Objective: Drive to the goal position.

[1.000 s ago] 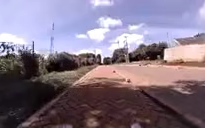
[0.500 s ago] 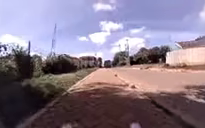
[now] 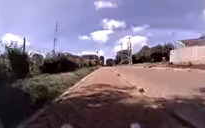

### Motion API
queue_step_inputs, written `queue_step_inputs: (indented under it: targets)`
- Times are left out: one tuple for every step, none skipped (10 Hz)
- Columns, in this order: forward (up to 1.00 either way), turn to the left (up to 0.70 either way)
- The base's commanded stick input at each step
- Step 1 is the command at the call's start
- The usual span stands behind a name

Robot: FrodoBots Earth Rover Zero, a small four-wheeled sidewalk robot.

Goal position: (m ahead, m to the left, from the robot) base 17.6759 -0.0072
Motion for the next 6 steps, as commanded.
queue_step_inputs:
  targets:
    - [1.00, 0.00]
    - [1.00, 0.00]
    - [1.00, 0.00]
    - [1.00, 0.00]
    - [1.00, 0.00]
    - [1.00, 0.00]
